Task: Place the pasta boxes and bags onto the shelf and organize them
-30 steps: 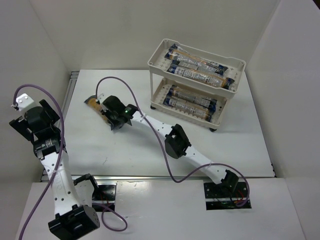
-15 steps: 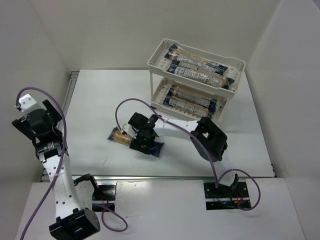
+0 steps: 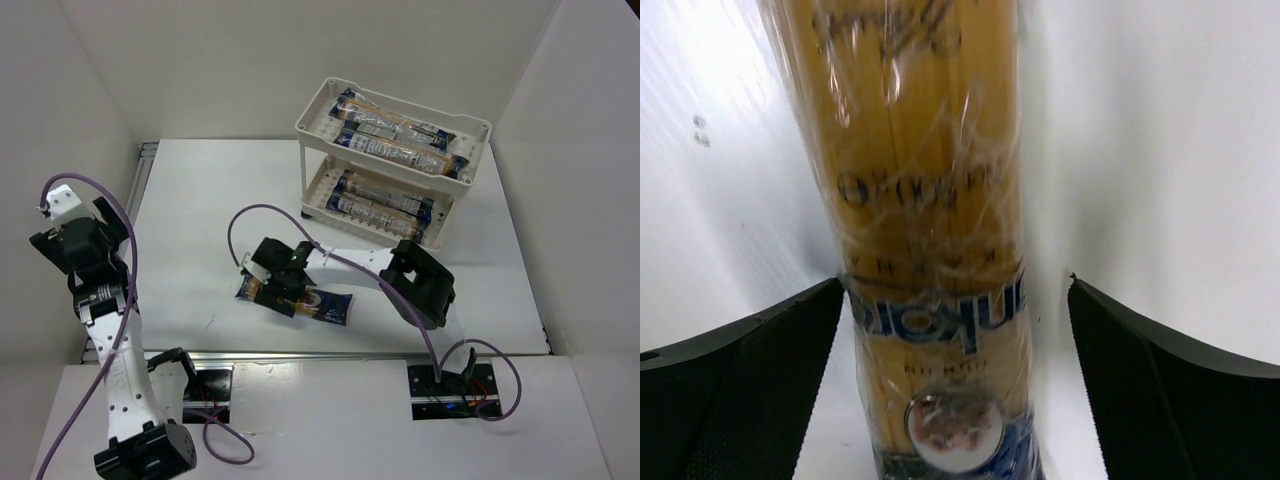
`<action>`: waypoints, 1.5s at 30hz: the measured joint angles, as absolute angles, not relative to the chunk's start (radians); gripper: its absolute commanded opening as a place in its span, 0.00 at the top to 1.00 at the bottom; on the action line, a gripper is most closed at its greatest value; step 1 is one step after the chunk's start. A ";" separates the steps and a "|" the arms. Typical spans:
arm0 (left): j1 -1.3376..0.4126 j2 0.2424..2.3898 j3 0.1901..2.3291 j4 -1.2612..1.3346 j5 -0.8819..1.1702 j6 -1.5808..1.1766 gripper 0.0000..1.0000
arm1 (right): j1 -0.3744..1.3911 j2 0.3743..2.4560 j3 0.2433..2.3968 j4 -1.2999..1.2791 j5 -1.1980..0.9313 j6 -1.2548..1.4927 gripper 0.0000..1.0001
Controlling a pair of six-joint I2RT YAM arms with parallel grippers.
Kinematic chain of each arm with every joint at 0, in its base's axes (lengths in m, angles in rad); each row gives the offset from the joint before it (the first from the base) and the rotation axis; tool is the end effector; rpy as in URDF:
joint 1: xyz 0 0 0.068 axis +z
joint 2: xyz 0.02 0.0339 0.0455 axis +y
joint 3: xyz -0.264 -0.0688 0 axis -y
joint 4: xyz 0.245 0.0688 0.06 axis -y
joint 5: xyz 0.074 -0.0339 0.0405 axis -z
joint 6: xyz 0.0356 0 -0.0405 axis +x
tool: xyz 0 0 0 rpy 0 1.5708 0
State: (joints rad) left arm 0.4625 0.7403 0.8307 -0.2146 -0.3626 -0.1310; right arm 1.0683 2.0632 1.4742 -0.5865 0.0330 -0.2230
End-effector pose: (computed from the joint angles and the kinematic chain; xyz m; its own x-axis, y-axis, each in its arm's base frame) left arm 0.1466 0.0872 0.3602 -0.0143 -0.1436 -0.9895 -0.7404 0.6667 -0.0861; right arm 0.2053 0.3711 0.1588 -0.2411 -0.8977 -0.3688 -0.9465 0.3014 -0.1149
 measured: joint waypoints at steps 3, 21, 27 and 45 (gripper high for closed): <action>0.457 0.734 0.831 -0.213 -0.363 -0.131 0.00 | 1.074 2.037 1.433 -0.580 0.046 -0.207 0.32; 0.340 0.715 0.831 -0.105 -0.329 -0.107 0.00 | 1.086 1.913 1.658 -0.879 0.302 -0.603 1.00; 0.319 0.708 0.831 -0.081 -0.314 -0.104 0.00 | 1.142 1.803 1.995 -0.872 0.676 -0.725 1.00; 0.272 0.744 0.862 -0.065 -0.221 -0.107 0.00 | 0.534 1.645 2.168 -0.534 0.860 -1.220 0.99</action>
State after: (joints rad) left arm 0.2718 0.7444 0.8623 -0.0654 -0.2211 -0.1070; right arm 0.5343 1.6455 2.1685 -0.5339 0.8604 -1.2198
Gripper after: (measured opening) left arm 0.998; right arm 0.430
